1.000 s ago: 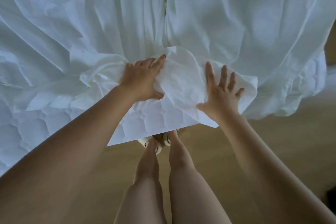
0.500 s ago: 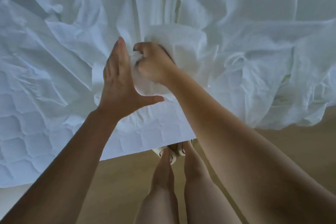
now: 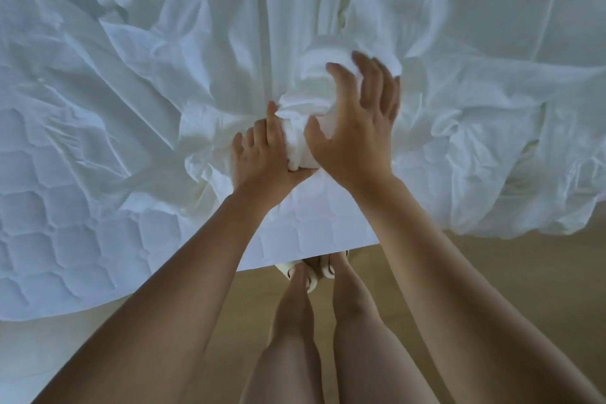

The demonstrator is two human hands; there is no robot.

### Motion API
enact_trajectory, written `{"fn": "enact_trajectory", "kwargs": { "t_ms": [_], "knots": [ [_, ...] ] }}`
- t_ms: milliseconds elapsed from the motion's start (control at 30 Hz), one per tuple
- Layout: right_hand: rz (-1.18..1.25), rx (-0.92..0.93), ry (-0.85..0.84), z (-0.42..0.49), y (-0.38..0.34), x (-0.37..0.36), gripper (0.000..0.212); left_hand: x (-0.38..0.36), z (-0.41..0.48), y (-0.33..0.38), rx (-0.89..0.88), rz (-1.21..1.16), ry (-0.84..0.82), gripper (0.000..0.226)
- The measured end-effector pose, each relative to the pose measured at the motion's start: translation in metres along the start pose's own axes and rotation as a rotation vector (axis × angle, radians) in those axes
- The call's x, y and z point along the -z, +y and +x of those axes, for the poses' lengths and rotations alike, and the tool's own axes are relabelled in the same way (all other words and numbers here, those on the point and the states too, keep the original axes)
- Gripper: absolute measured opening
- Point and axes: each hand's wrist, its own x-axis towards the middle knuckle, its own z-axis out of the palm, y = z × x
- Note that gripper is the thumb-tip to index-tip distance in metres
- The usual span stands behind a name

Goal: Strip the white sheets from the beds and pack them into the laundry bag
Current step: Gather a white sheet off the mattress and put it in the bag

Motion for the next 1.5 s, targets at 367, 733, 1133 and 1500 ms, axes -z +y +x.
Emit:
{"fn": "enact_trajectory", "kwargs": {
  "t_ms": [367,733,1133,1500],
  "knots": [
    [0.452,-0.308,-0.272,0.037,-0.012,-0.023,0.016,0.042,-0.013,-0.018,0.057,-0.337,-0.156,0.124],
    [0.293,-0.046,-0.818,0.055,-0.069,-0.062,0.027,0.034,-0.061,-0.028,-0.002,0.143,0.089,0.141],
    [-0.125,0.436,-0.813,-0.004,-0.022,-0.038,0.097,0.003,-0.013,-0.059,-0.048,-0.019,-0.169,0.095],
    [-0.69,0.707,-0.894,0.018,-0.019,-0.064,0.117,-0.018,-0.054,-0.084,0.076,-0.09,0.188,0.087]
  ]
}}
